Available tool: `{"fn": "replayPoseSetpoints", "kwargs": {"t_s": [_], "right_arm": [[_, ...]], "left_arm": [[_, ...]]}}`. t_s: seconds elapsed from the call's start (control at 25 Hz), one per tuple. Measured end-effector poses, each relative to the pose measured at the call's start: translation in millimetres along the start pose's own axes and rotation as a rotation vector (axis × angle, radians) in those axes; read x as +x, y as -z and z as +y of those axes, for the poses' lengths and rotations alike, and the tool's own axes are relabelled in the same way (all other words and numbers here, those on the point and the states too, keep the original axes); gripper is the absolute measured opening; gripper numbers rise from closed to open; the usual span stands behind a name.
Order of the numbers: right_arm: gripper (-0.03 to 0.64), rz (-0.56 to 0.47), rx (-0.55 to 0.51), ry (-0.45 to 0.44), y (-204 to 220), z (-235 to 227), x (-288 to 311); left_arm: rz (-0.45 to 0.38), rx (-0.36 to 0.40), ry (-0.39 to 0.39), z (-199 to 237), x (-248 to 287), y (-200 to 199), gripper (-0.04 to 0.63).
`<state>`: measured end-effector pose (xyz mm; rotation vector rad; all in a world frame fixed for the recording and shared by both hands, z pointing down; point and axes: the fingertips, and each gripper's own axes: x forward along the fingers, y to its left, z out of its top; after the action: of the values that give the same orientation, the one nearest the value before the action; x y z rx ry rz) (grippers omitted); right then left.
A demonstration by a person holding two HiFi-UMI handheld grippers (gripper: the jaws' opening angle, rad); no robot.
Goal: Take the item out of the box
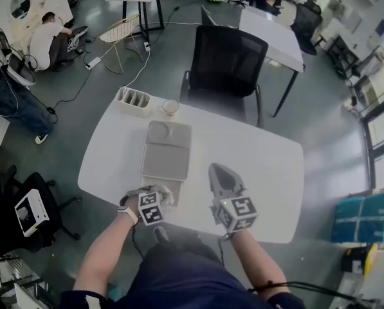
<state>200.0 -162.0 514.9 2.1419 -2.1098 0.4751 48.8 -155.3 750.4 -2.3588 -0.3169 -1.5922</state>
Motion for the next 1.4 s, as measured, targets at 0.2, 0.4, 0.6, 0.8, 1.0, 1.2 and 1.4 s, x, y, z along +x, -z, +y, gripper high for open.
{"fn": "replayPoseSetpoints", "kwargs": {"t_s": [0.2,0.4,0.6,0.8,1.0,1.2,1.4], "right_arm": [[0.017,0.005,-0.007,-0.032,-4,12,7],[0.018,-0.008,-0.019,-0.057,-13,20,12],[0.018,-0.019,-0.040,-0.083,-23,28,18],[0.017,-0.046,-0.061,-0.097,-42,32,24],[0.018,-0.071,-0.074,-0.116,-60,38,28],[0.017,-0.085,-0.083,-0.140,-71,49,31],[0.017,-0.106,-0.078,-0.163,-82,61,34]], "left_arm": [[-0.049,0.002,-0.056,-1,-24,-7,0.054],[-0.107,-0.044,-0.160,13,-51,-13,0.054],[-0.176,-0.108,-0.272,38,-92,-16,0.054],[-0.246,-0.208,-0.383,64,-135,-13,0.054],[-0.398,-0.360,-0.500,88,-191,-19,0.054],[-0.539,-0.445,-0.589,99,-241,-27,0.054],[-0.667,-0.586,-0.672,115,-285,-24,0.055]]}}
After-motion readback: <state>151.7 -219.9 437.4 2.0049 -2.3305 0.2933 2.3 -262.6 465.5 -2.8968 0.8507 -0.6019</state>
